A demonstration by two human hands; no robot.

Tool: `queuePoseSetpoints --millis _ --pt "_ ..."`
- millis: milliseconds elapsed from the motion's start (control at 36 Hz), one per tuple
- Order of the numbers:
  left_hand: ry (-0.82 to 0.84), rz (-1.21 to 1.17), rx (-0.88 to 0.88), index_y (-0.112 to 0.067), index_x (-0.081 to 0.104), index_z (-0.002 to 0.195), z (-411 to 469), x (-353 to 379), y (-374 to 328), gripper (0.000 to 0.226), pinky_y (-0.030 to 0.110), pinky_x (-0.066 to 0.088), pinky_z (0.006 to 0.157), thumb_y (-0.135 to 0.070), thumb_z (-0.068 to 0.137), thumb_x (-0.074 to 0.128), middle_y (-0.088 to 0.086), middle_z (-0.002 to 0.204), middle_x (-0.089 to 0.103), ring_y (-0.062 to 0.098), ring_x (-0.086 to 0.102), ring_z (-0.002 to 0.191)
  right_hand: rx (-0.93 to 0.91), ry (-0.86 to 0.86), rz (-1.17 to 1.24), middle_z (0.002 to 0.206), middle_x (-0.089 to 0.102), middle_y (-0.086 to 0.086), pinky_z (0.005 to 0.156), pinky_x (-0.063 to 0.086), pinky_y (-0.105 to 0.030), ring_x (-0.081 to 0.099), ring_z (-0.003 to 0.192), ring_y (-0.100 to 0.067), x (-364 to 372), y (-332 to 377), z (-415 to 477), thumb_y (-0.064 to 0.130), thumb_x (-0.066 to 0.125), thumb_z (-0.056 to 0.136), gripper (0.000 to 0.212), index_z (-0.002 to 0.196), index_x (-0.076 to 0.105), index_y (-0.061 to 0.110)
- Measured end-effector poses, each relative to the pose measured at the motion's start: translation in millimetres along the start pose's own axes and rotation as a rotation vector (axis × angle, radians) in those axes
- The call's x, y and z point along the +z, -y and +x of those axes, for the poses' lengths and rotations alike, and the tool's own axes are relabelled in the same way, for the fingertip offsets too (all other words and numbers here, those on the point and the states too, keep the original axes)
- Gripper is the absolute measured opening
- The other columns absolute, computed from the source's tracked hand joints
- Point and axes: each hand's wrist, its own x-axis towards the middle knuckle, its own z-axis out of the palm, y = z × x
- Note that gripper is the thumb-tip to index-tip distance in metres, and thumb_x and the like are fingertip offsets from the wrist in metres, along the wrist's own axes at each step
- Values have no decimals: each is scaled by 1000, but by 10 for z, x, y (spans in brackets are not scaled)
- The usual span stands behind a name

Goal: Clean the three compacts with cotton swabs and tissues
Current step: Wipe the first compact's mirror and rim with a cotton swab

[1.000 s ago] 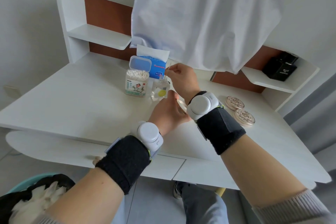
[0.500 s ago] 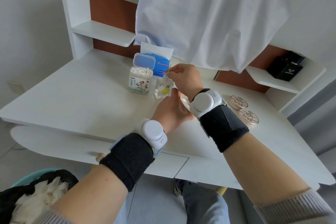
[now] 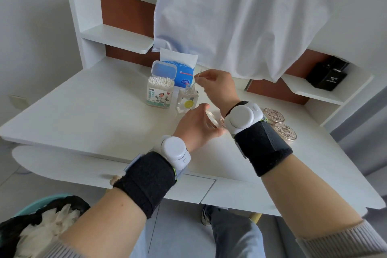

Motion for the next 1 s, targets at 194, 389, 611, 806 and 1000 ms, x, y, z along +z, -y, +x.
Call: queuePoseSetpoints --millis 194,389,611,806,1000 --pt "-24 21 -16 -15 56 112 11 26 5 53 26 45 78 -45 72 73 -3 96 65 16 61 96 -35 -129 189 75 68 1 61 48 -18 60 65 -8 -402 -121 -148 7 59 87 13 76 64 14" --pt "7 17 -40 -18 48 119 3 29 8 65 27 44 75 -48 69 77 -1 105 63 18 60 95 -16 -109 74 74 67 -3 59 46 -17 60 61 -9 -580 -449 -303 0 57 84 14 77 63 10" --pt "11 -9 -66 -20 46 122 -43 -12 -31 69 22 37 74 -46 68 79 -13 85 58 10 55 86 -87 -115 -144 78 70 6 81 53 -39 66 75 -18 -560 -680 -380 10 63 79 19 69 60 26" --pt "6 0 -78 -18 47 125 -52 -28 -55 71 22 38 76 -46 68 80 -18 82 50 10 54 90 -151 -103 -196 81 70 2 79 52 -32 66 78 -16 -556 -776 -388 11 64 81 7 80 64 17" --pt "7 -7 -78 -17 47 127 -59 -29 -57 72 21 38 78 -45 69 80 -9 93 50 10 49 91 -218 -106 -215 79 68 8 73 49 -19 65 75 -11 -529 -818 -407 9 64 82 10 78 62 19"
